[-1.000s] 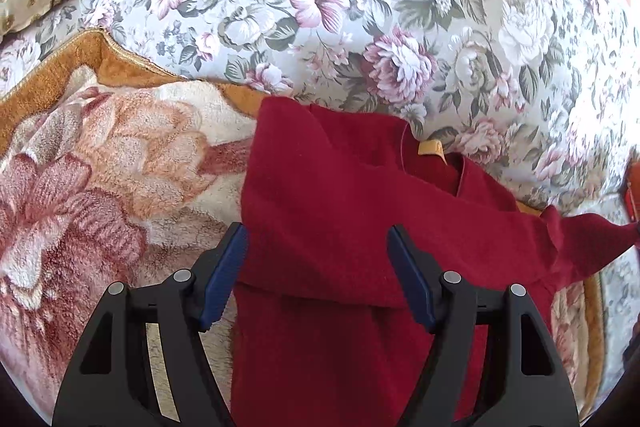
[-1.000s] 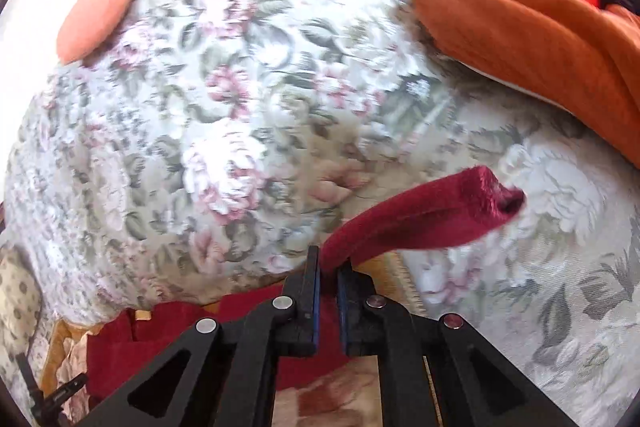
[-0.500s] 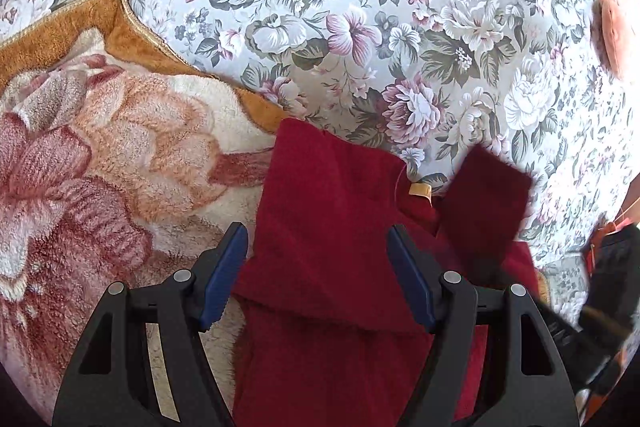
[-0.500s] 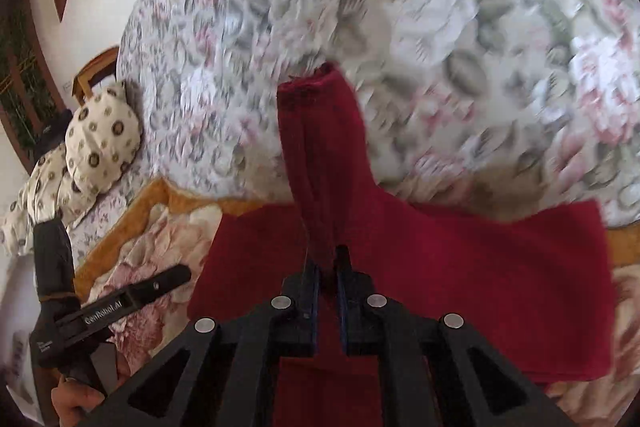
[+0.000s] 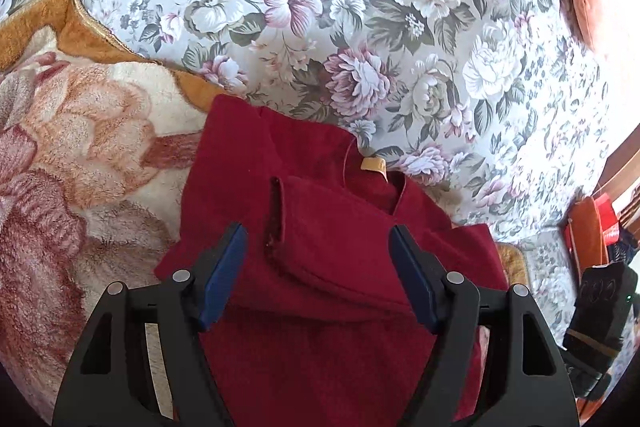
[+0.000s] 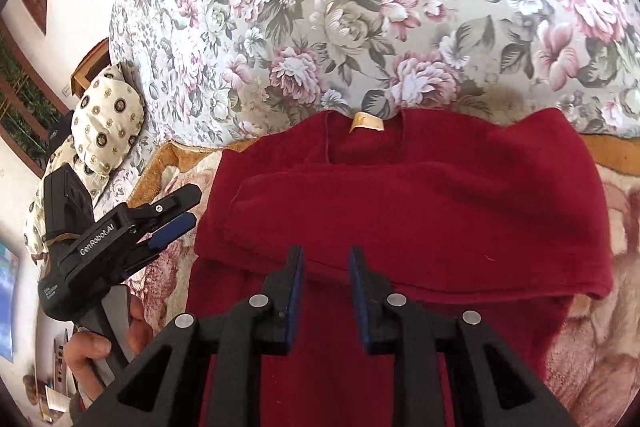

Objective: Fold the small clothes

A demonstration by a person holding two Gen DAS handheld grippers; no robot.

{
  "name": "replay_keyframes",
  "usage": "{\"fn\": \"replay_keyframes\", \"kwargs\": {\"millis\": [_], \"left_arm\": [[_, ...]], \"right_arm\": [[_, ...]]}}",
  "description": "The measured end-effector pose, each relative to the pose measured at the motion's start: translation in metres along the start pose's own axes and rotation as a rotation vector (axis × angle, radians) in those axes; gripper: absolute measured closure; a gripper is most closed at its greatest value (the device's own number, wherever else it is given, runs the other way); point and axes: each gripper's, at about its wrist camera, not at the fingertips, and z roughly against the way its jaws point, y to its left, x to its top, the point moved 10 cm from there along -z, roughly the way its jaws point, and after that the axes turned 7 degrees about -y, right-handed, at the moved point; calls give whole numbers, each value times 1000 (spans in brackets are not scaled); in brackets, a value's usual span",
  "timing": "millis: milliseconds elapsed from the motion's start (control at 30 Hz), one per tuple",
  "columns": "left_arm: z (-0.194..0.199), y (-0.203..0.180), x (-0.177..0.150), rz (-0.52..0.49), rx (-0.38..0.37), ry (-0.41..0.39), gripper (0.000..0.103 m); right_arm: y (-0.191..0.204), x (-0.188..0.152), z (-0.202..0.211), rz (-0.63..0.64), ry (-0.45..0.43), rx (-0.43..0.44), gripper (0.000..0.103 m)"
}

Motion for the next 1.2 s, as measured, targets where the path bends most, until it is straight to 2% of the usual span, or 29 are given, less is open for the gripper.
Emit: {"fn": "replay_keyframes", "kwargs": {"millis": [100,200,300,367,400,433,467,500,567,667,733,800,900,967,1100,1167,1200], "left_arm": [[-13,0,-8,-41,49,31,29],[-27,3,-15,-34,67,65,29],[-40,3,-24,8,38,111,29],[-41,-3,-24,15,5,98,30],[-41,-5,-22,14,-10,85,34],[-40,-7,-19,18,-26,76,56],[-41,-8,-17,23,-44,82,82],[-43,-8,-14,30,-50,88,91],[-38,-7,-6,58,-67,61,95],[-13,-8,18,86,-111,-11,97],[9,-5,36,53,-98,-95,97],[21,5,46,45,-68,-133,97],[12,29,40,55,19,-101,97],[-2,42,29,71,58,-49,97],[-16,56,10,58,157,11,97],[-14,58,6,56,164,28,97],[-13,59,6,65,164,30,97]], "right_arm": [[-14,-4,19,-71,-32,23,81],[-22,-9,20,-110,-29,34,80],[-25,-11,19,-107,-24,30,80],[-27,-7,24,-120,-48,33,80],[-29,-4,27,-125,-64,30,80],[-33,-1,31,-129,-80,21,80],[-36,1,34,-133,-94,9,80],[-39,4,38,-138,-106,-2,80],[-48,10,47,-150,-134,-29,80],[-61,20,63,-155,-181,-83,80],[-67,27,71,-153,-204,-117,80],[-70,34,74,-150,-210,-136,80],[-70,41,65,-117,-197,-163,80],[-69,42,50,-88,-170,-177,80],[-76,20,-1,24,-8,-267,80],[-88,1,-19,130,91,-368,80],[-87,-5,-19,157,110,-367,80]]}}
